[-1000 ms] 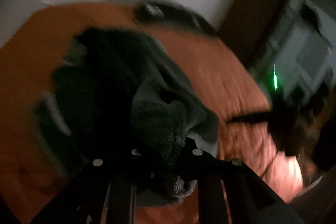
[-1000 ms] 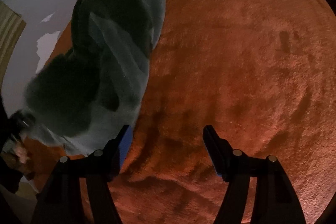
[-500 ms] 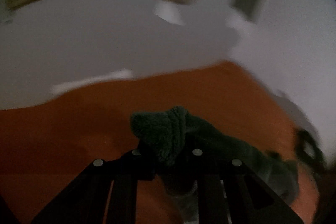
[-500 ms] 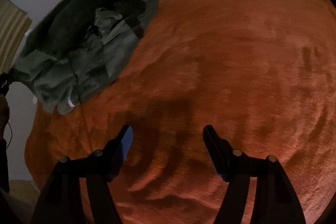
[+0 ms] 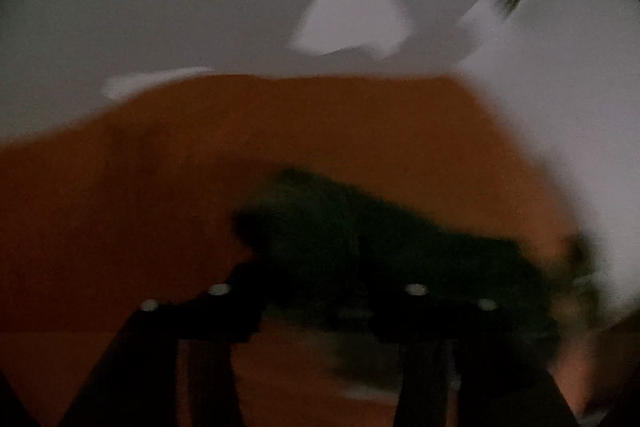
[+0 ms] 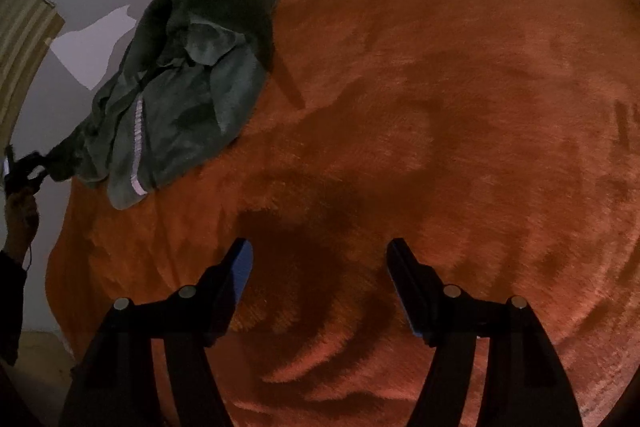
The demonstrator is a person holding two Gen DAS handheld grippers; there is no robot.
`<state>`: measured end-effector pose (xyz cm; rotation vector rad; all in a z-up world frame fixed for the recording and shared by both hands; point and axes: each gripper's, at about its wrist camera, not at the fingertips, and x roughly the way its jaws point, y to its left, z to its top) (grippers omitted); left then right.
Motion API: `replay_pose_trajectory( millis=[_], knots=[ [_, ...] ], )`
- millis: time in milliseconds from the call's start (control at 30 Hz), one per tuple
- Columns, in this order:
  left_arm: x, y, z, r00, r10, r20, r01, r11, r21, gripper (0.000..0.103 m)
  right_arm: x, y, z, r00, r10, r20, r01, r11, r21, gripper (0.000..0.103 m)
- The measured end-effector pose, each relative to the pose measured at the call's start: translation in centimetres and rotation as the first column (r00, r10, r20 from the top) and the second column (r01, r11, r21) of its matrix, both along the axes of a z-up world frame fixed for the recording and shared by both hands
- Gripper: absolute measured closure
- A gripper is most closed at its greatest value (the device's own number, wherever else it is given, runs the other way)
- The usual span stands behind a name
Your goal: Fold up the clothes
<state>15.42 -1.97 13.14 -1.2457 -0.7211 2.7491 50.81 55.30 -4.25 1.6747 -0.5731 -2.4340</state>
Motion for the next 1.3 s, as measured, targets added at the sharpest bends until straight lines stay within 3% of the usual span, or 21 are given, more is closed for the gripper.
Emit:
replay_pose_trajectory(
  millis=[33,100,267,367,433,533,600,633,700,767,900,1033,1100,1167,1200,1300],
  knots=[
    [1.0,0.6,0.7,0.999,-0.037,-0.036,0.039,0.997,0.069,0.041,-0.3,-0.1,0.0,1.0,0.005,-0.009,-0.005,1.0,-0.001,0.034],
    [2.4,3.9,0.8,0.986,-0.167,-0.015,0.167,0.985,0.048,0.035,-0.9,-0.7,0.4,0.997,-0.005,-0.072,0.005,1.0,-0.002,0.034],
    [5.9,11.2,-2.3,0.898,-0.435,0.063,0.435,0.9,0.012,0.034,-5.6,-4.0,-0.5,0.997,0.05,-0.057,-0.053,0.997,-0.055,0.034],
    [7.0,12.2,-5.6,0.893,-0.431,0.127,0.431,0.902,0.025,0.034,-8.1,-5.9,-1.1,0.994,0.092,-0.063,-0.096,0.993,-0.071,0.034],
    [6.1,12.4,-7.6,0.898,-0.397,0.19,0.394,0.917,0.059,0.034,-9.7,-6.5,-1.5,0.994,0.092,-0.063,-0.097,0.992,-0.078,0.034],
    [5.1,11.8,-9.4,0.915,-0.322,0.243,0.32,0.946,0.049,0.035,-11.5,-6.2,-2.4,0.999,0.003,-0.032,-0.005,0.997,-0.074,0.038],
    [5.1,11.2,-9.7,0.93,-0.277,0.24,0.279,0.96,0.027,0.034,-12.0,-5.6,-2.3,0.998,-0.034,-0.046,0.031,0.997,-0.074,0.085],
    [5.0,11.0,-9.7,0.937,-0.263,0.229,0.268,0.963,0.013,0.035,-12.0,-5.3,-1.9,0.997,-0.046,-0.057,0.043,0.997,-0.059,0.096],
    [4.9,11.1,-9.7,0.941,-0.257,0.22,0.265,0.964,-0.008,0.034,-12.1,-4.6,-1.0,0.994,-0.071,-0.081,0.069,0.997,-0.03,0.096],
    [4.7,11.8,-9.7,0.941,-0.269,0.208,0.28,0.96,-0.025,0.034,-10.8,-3.3,1.6,0.981,-0.101,-0.167,0.104,0.994,0.011,0.096],
    [4.2,12.4,-10.2,0.953,-0.252,0.171,0.26,0.965,-0.03,0.035,-6.9,1.1,7.7,0.923,-0.186,-0.336,0.231,0.968,0.1,0.097],
    [3.7,13.2,-11.0,0.958,-0.231,0.169,0.237,0.971,-0.015,0.035,-2.3,5.0,14.4,0.831,-0.195,-0.521,0.372,0.891,0.259,0.097],
    [3.5,13.4,-11.3,0.956,-0.234,0.179,0.24,0.971,-0.01,0.035,0.0,5.1,17.0,0.801,-0.118,-0.586,0.393,0.843,0.367,0.097],
    [3.4,13.4,-11.6,0.955,-0.233,0.186,0.239,0.971,-0.012,0.035,1.7,5.2,17.6,0.821,0.022,-0.571,0.33,0.797,0.506,0.096],
    [3.4,13.3,-11.7,0.956,-0.229,0.185,0.237,0.971,-0.021,0.035,1.8,4.7,16.7,0.86,0.088,-0.503,0.248,0.79,0.561,0.096],
    [3.5,12.5,-11.6,0.964,-0.215,0.153,0.225,0.973,-0.048,0.037,2.9,3.9,12.2,0.929,0.181,-0.322,0.039,0.818,0.573,0.096]
  ],
)
